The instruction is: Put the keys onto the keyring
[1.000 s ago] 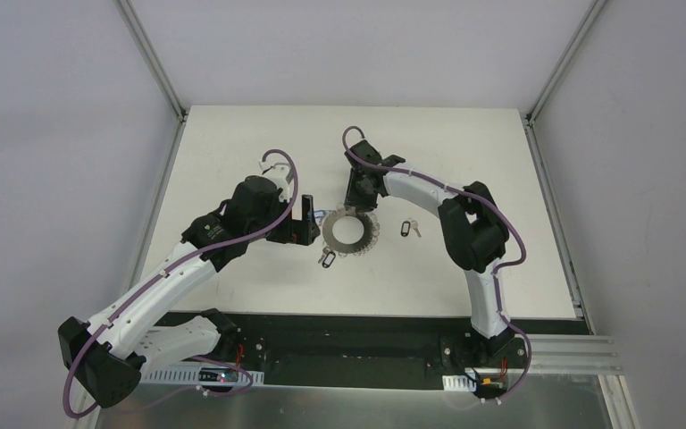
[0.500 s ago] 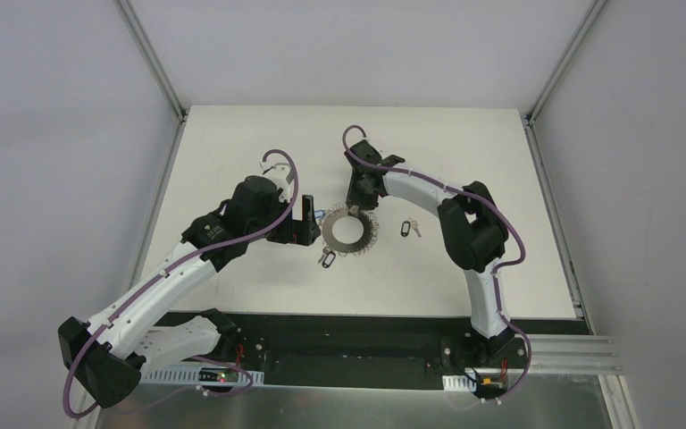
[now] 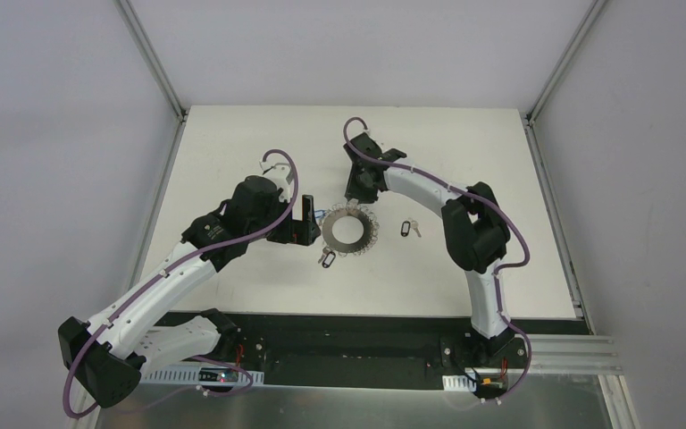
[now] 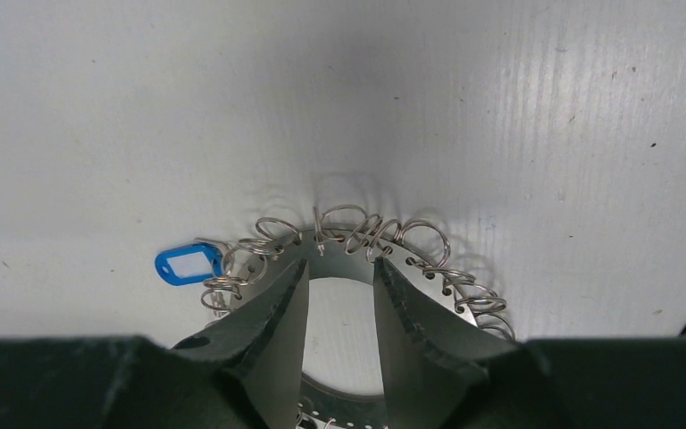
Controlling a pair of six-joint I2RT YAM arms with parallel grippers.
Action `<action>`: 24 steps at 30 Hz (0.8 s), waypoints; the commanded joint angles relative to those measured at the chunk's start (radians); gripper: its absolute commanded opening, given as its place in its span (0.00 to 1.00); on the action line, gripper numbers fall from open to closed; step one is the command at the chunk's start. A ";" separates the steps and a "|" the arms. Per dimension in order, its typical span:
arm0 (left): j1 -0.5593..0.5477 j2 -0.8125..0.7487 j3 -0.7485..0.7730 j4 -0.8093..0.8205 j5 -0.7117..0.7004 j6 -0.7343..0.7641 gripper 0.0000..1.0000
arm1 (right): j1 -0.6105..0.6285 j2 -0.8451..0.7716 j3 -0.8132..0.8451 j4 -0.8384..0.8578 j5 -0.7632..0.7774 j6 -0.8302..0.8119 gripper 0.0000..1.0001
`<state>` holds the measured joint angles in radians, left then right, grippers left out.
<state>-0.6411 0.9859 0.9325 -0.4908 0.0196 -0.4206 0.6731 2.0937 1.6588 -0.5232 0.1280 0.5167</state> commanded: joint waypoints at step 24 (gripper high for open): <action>-0.005 -0.039 -0.022 0.026 0.022 -0.019 1.00 | 0.004 0.045 0.105 -0.069 -0.014 0.146 0.33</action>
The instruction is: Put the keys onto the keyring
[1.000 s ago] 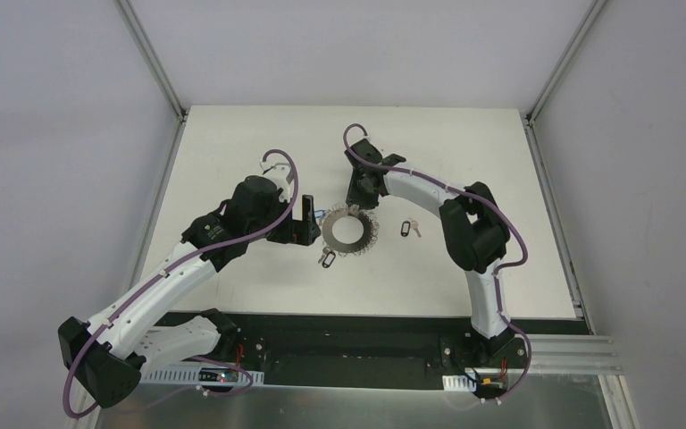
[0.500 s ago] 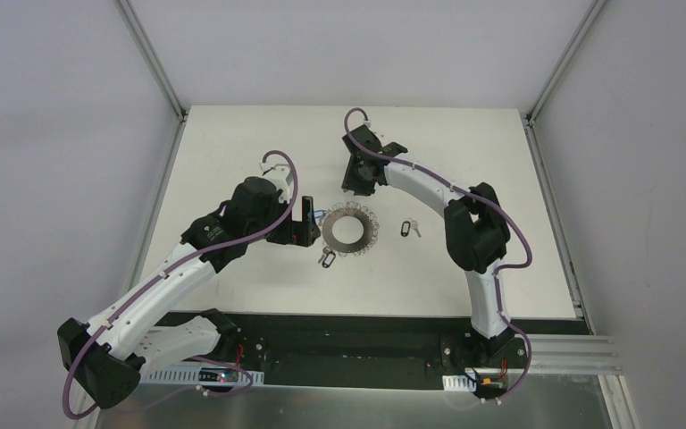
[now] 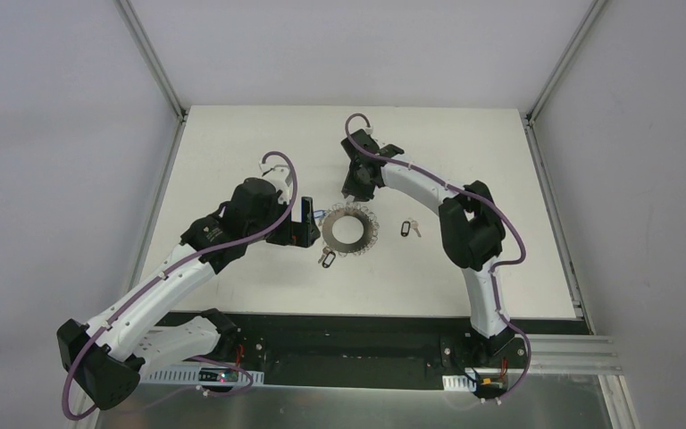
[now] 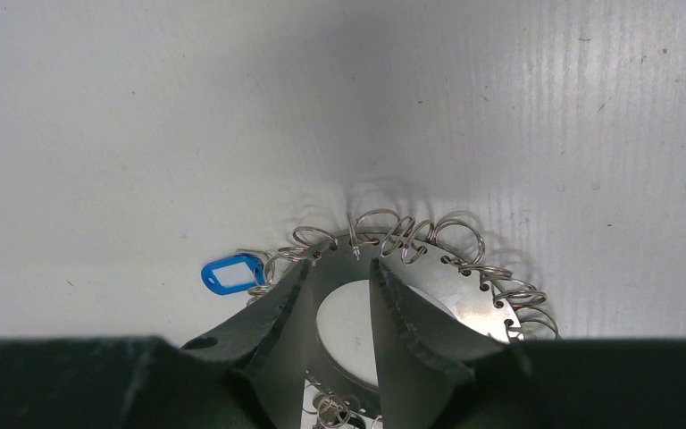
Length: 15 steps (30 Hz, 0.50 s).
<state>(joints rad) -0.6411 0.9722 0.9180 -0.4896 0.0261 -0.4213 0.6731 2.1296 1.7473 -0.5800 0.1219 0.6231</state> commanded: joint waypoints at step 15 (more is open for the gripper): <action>-0.007 -0.024 -0.010 0.028 0.023 -0.019 1.00 | -0.022 0.006 -0.044 0.003 -0.004 0.074 0.30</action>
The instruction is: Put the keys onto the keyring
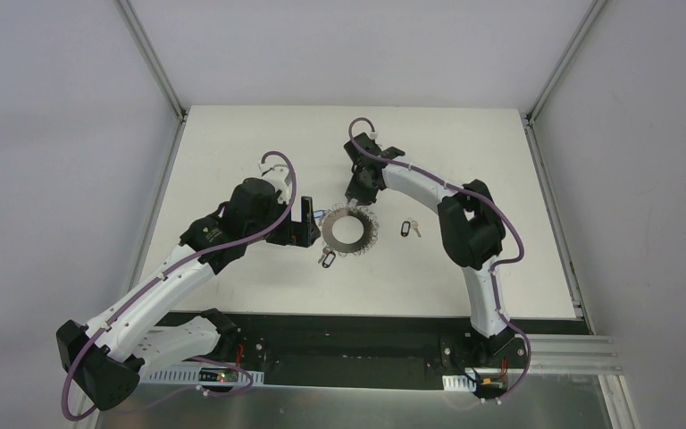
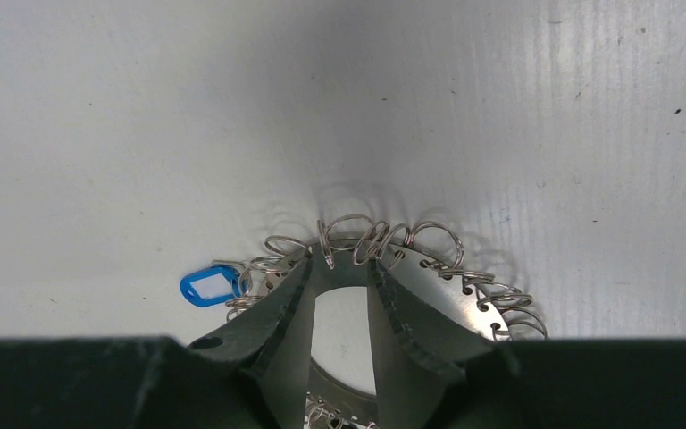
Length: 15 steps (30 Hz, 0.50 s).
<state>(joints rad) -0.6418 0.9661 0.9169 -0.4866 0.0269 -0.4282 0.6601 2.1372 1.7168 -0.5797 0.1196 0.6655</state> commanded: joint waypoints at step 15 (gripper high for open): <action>-0.007 -0.012 -0.006 0.025 0.016 -0.009 1.00 | -0.023 0.021 -0.022 0.012 -0.020 0.036 0.29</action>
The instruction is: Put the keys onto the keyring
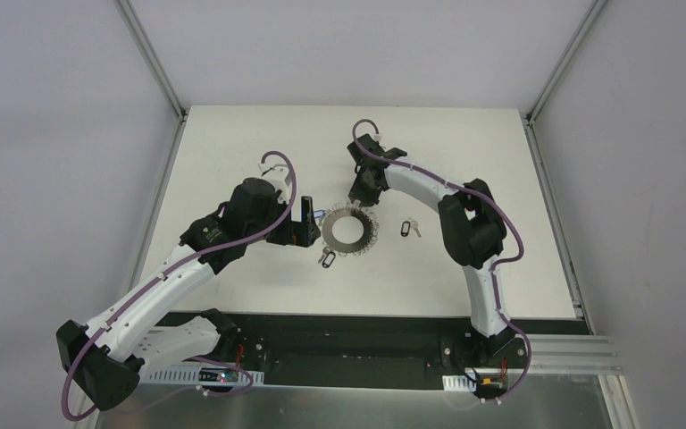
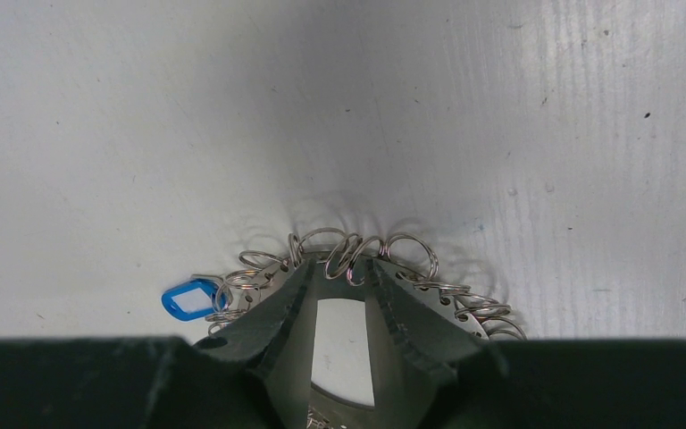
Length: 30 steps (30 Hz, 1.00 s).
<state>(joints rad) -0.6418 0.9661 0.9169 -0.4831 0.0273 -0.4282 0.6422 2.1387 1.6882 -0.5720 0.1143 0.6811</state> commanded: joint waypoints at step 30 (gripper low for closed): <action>-0.007 -0.059 0.028 0.023 0.084 0.005 1.00 | 0.012 -0.258 -0.083 -0.054 -0.053 -0.040 0.00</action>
<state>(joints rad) -0.6418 0.9352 0.9169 -0.4831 0.0444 -0.4278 0.6422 2.0468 1.5970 -0.5747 0.0906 0.6682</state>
